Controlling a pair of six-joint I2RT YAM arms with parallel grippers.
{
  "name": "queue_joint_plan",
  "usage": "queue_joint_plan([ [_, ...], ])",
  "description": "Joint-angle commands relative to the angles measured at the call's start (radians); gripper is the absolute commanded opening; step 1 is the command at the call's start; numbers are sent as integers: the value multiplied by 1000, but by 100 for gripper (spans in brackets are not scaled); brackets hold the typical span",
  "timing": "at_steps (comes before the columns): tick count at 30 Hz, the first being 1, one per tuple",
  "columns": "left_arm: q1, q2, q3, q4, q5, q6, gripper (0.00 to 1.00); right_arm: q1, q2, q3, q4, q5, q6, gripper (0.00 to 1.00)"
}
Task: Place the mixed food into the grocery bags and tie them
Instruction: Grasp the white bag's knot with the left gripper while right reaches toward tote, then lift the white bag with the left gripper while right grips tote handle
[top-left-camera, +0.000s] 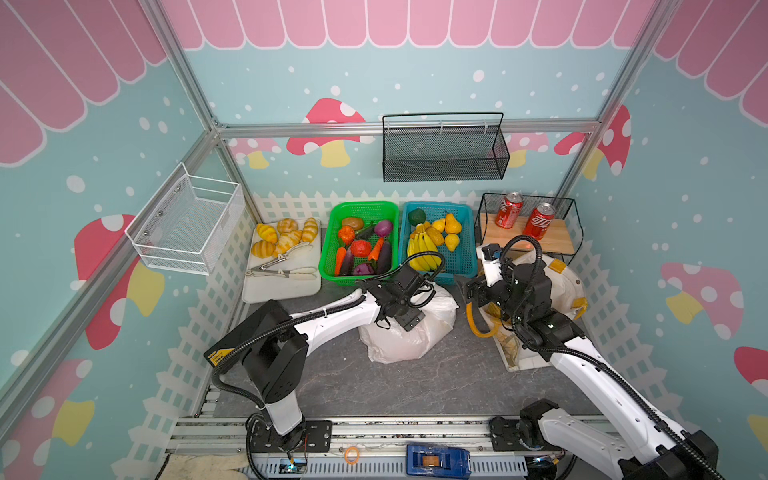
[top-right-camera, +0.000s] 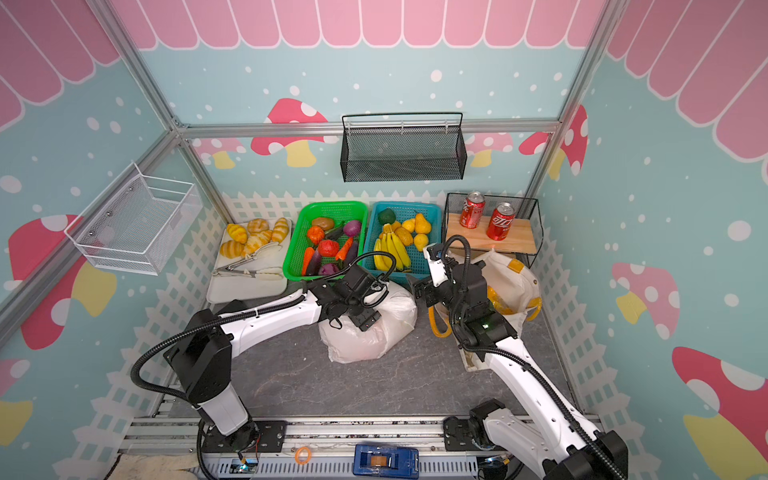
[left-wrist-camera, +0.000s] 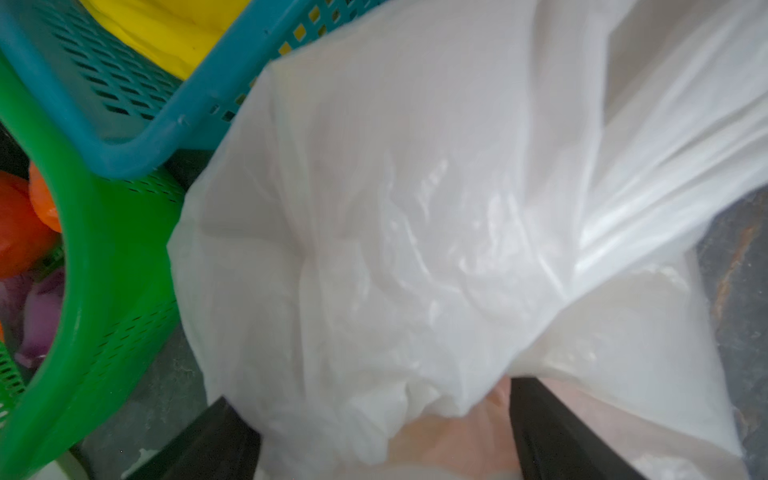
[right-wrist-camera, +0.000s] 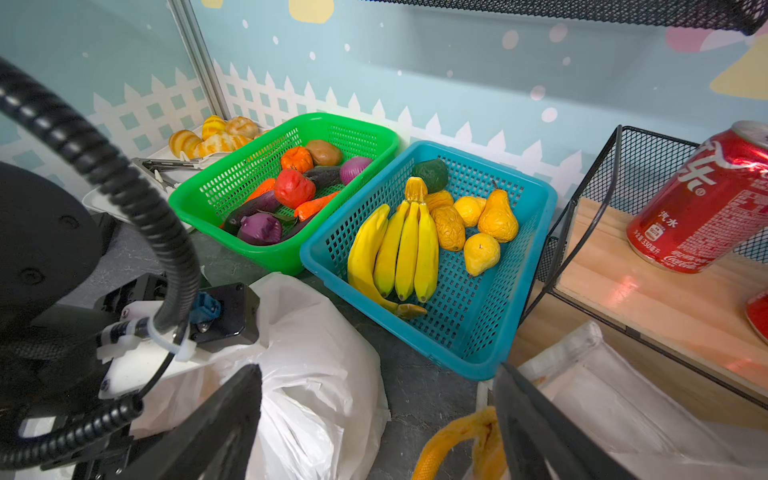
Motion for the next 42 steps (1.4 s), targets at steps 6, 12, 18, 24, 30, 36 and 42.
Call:
queue_joint_plan([
  [6, 24, -41, -59, 61, 91, -44, 38, -8, -21, 17, -36, 100, 32, 88],
  [12, 32, -151, -157, 140, 86, -104, 16, -13, -35, 78, -177, 259, 98, 88],
  [18, 58, -317, -279, 248, 89, -181, 0, -34, -22, 174, -384, 348, 115, 90],
  [24, 105, -466, -401, 361, 69, -281, 0, -31, 47, 215, -514, 131, 125, 75],
  [30, 142, -521, -414, 349, 9, -333, 0, 33, 96, 162, -566, 173, 145, 69],
  [36, 146, -550, -415, 355, 13, -378, 0, 40, 112, 73, -535, 140, 190, 67],
  [42, 148, -589, -420, 350, -2, -401, 0, 41, 112, 45, -511, 115, 202, 45],
])
